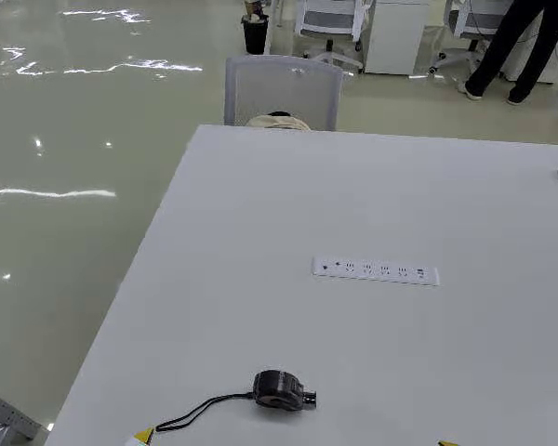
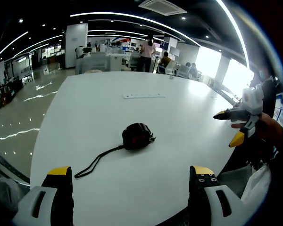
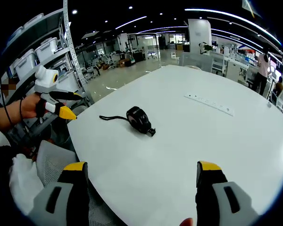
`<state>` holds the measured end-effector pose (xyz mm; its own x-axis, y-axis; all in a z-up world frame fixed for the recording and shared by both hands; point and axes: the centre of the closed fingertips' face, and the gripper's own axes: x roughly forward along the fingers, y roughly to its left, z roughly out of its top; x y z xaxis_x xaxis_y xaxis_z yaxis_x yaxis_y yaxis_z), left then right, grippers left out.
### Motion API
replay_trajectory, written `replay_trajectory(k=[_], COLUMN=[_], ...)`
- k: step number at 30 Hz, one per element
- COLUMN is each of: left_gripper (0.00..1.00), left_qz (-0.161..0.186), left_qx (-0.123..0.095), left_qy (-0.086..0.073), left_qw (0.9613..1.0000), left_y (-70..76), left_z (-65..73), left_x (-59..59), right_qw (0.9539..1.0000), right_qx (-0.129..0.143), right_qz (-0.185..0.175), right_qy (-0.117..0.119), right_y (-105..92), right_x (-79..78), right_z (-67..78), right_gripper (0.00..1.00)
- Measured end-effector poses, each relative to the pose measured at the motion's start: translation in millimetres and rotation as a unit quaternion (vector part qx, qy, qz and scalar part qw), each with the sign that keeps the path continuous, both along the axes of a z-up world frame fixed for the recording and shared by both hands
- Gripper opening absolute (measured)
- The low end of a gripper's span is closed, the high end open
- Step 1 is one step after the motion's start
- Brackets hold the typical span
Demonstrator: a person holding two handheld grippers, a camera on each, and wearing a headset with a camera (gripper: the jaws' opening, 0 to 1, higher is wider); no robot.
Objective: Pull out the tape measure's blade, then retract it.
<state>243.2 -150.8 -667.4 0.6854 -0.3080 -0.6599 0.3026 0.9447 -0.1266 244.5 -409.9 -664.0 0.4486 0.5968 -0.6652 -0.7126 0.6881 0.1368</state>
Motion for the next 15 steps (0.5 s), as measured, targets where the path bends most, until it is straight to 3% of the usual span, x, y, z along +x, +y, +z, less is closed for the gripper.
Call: replay_trajectory(k=[15], left_gripper=[1.00], left_qz=[-0.009], left_qx=[-0.001], left_qy=[0.002], left_qw=[1.0000], left_y=[-2.6], left_z=[-2.7], left_x=[9.4], right_qw=[0.9999], right_qx=[-0.005], right_qz=[0.014], right_qy=[0.002], right_y=[9.8], right_x=[6.2], right_z=[-4.3], right_gripper=[0.97])
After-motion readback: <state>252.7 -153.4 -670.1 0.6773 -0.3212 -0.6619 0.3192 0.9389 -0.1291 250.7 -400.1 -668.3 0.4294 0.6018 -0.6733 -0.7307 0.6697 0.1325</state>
